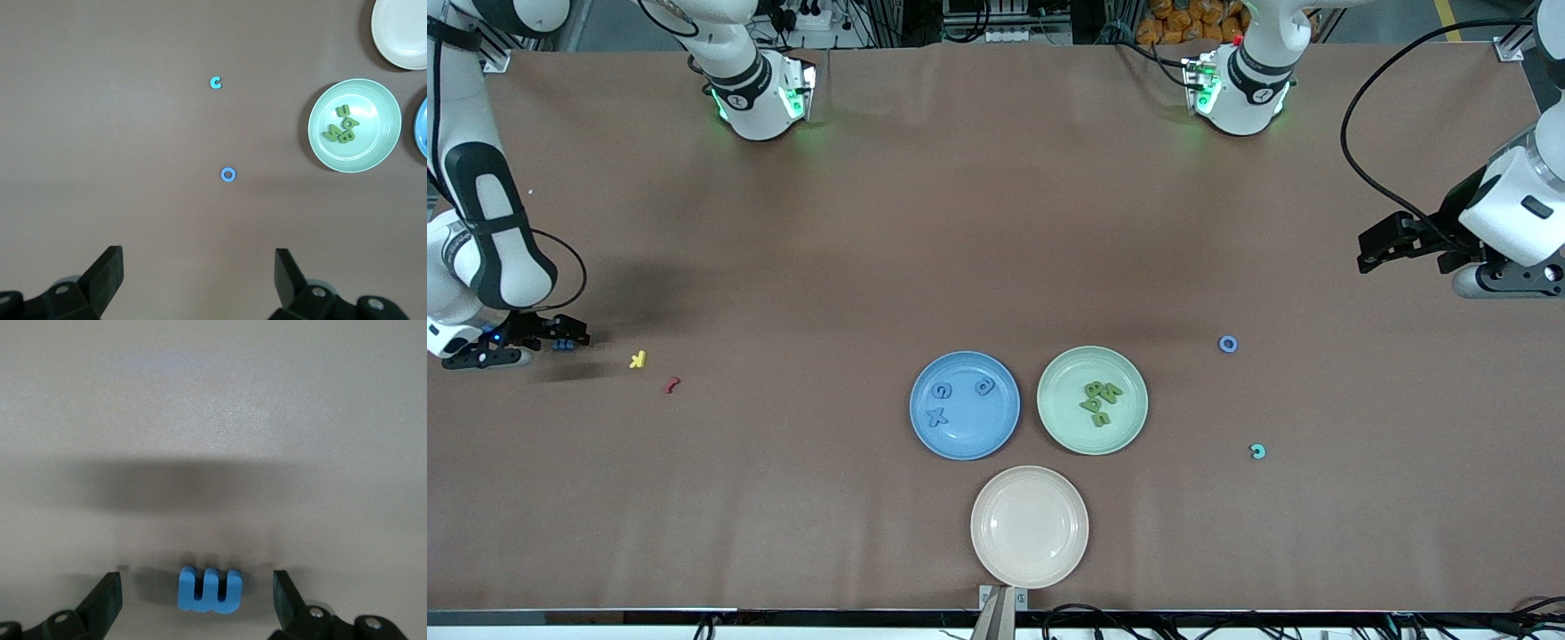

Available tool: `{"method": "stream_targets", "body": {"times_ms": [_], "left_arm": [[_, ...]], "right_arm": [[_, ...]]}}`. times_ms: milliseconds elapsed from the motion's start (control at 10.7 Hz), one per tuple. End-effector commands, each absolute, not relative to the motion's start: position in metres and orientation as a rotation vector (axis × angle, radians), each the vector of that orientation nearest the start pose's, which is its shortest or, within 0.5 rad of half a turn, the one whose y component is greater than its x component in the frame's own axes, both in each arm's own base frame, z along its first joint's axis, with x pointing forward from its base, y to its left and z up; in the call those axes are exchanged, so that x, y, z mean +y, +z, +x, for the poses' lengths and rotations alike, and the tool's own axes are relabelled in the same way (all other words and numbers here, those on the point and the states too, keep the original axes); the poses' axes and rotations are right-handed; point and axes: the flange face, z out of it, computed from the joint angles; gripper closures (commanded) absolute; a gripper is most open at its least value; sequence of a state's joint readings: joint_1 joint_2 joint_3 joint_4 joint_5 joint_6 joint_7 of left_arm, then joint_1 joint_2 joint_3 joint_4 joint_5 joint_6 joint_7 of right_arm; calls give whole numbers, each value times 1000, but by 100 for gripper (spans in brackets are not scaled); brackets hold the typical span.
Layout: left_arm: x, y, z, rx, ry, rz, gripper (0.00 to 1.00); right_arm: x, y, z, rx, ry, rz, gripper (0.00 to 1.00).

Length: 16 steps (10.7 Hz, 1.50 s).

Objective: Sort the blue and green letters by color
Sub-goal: 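Grasp the blue m with the right gripper and lift it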

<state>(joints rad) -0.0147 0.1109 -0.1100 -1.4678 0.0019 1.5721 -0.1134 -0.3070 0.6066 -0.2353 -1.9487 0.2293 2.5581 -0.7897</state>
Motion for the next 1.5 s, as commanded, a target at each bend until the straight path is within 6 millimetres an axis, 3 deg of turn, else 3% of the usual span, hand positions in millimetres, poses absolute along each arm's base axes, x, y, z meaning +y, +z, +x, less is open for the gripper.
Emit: {"method": "stream_targets", "body": {"times_ms": [0,94,187,281,375,656,843,1030,1405], "left_arm": [[-70,609,586,18,8,-3179,0],[-69,608,586,18,11,-3179,0],[-70,608,586,20,11,-3179,0],[-70,608,586,20,11,-3179,0],[-70,608,586,20,10,-3178,0],[-71,608,586,23,10,-3178,0],[-71,607,586,23,13,-3178,0],[-71,607,587,23,6,-3178,0],[-71,608,587,25,3,-3179,0]], "right_arm": [[-325,174,533,-95,-43,-3148,0],[-325,172,532,-92,-39,-3147,0],[-328,171,529,-96,-34,-3147,19],[-330,169,527,-94,-21,-3140,65],[-330,168,524,-91,-3,-3130,98],[-329,168,523,-90,16,-3115,100],[-315,176,532,-109,30,-3096,100],[-284,191,564,-145,49,-3072,100],[-164,233,638,-59,113,-3044,100]]}}
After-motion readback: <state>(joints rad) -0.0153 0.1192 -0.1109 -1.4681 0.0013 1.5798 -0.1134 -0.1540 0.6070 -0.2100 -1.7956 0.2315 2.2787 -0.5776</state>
